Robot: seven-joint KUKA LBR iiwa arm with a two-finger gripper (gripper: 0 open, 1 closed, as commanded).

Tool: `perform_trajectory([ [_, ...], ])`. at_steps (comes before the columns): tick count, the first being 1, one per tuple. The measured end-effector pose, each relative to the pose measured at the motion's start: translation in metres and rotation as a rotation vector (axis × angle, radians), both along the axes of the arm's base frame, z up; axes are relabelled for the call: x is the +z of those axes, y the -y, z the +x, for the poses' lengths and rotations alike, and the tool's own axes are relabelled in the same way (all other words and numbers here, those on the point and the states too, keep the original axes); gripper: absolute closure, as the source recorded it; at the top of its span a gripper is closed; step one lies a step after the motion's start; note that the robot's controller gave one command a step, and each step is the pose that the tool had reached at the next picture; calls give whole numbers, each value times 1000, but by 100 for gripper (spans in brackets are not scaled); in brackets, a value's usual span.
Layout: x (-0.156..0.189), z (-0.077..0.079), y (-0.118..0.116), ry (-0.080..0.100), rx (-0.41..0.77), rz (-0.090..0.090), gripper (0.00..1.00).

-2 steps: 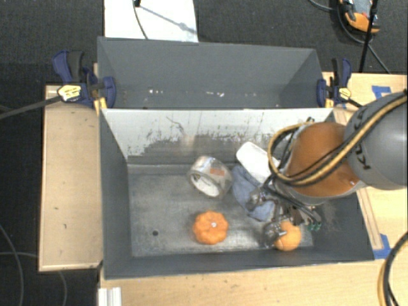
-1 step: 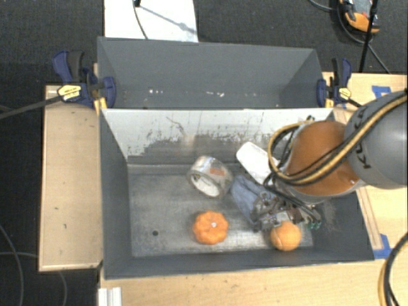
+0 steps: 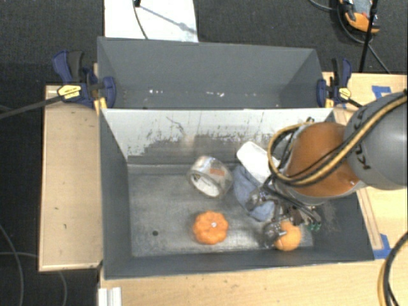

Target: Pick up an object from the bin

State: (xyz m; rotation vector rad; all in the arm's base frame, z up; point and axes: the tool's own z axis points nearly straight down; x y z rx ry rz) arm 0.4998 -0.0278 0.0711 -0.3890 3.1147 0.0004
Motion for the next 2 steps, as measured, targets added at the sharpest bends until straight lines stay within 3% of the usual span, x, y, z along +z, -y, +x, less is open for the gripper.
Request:
perform_trajectory([
  [1, 2, 2, 0, 6, 1, 1, 100],
  [2, 0, 0, 0, 0, 1, 0, 0],
])
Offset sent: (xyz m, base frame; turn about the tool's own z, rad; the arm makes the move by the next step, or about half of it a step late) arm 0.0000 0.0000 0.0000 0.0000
